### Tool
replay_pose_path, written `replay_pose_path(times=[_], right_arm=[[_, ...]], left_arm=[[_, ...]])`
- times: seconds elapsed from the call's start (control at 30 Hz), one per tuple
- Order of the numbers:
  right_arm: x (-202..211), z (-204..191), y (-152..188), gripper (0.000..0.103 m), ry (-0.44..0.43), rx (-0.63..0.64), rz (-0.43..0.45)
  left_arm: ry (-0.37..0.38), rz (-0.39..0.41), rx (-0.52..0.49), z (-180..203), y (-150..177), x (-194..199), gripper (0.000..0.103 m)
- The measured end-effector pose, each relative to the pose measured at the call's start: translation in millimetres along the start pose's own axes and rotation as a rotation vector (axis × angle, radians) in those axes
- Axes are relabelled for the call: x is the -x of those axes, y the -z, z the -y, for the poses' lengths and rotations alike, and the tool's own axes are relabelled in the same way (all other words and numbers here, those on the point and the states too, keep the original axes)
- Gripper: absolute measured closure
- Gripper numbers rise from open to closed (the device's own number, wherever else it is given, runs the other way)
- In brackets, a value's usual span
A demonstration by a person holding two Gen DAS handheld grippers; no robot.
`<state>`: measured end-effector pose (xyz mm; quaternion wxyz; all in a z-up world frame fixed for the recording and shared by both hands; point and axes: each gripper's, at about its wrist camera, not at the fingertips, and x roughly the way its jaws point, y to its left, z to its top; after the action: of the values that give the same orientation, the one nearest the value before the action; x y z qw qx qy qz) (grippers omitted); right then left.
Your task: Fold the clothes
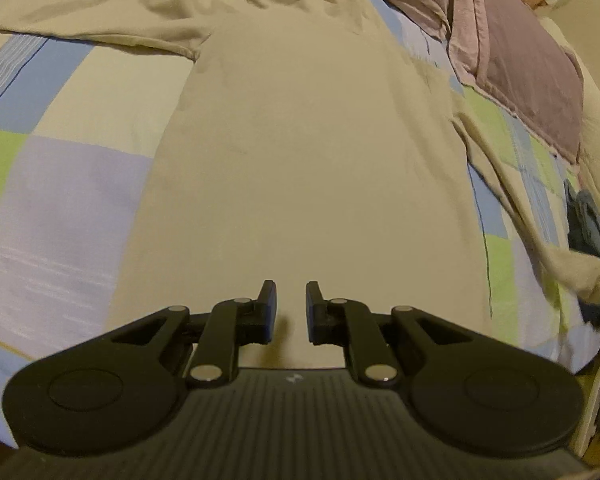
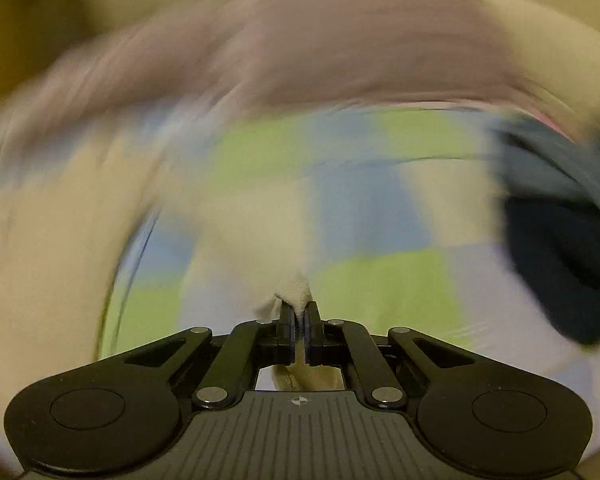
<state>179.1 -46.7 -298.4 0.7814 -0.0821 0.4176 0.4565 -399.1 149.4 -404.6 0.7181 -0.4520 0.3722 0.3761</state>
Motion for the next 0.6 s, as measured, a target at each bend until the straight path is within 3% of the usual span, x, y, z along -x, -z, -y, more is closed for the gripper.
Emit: replay_pose_path(times=[0.07, 0.1, 0.13, 0.17, 0.23, 0.33, 0.47, 0.6], right_arm=[[-9.1, 64.8, -25.4, 0.099, 0.006, -0.324, 0.028], [-16.1, 93.4, -31.7, 0.079, 0.013, -0.469, 0.02], [-20.5, 111.4, -32.0, 0.066, 0.062, -0.551, 0.013], [-23.8, 126.2, -31.0, 0.063, 0.125, -0.615, 0.009], [-33.8, 136.6, -24.9, 0.058, 0.175, -0.633, -0.031], [-42.8, 135.0, -6.8, 0.058, 0.145, -0.616, -0.069], [-55.1, 132.5, 13.1, 0.058, 0.096, -0.604, -0.068], [-71.3, 141.0, 26.5, 0.058, 0.097, -0.718, -0.042]], left_arm=[[0.009, -0.002, 0.033, 2.7, -4.7, -5.7, 0.093], [0.014, -0.005, 0.045, 4.3, -6.2, -7.7, 0.093], [0.018, -0.006, 0.052, 6.1, -7.6, -9.1, 0.093], [0.019, -0.009, 0.052, 7.7, -8.5, -10.2, 0.093], [0.013, -0.02, 0.048, 9.6, -10.4, -13.6, 0.093], [0.003, -0.03, 0.052, 11.2, -14.0, -19.0, 0.093], [0.0, -0.029, 0.055, 12.6, -19.8, -23.6, 0.093], [-0.007, -0.031, 0.068, 11.8, -22.6, -28.2, 0.093]])
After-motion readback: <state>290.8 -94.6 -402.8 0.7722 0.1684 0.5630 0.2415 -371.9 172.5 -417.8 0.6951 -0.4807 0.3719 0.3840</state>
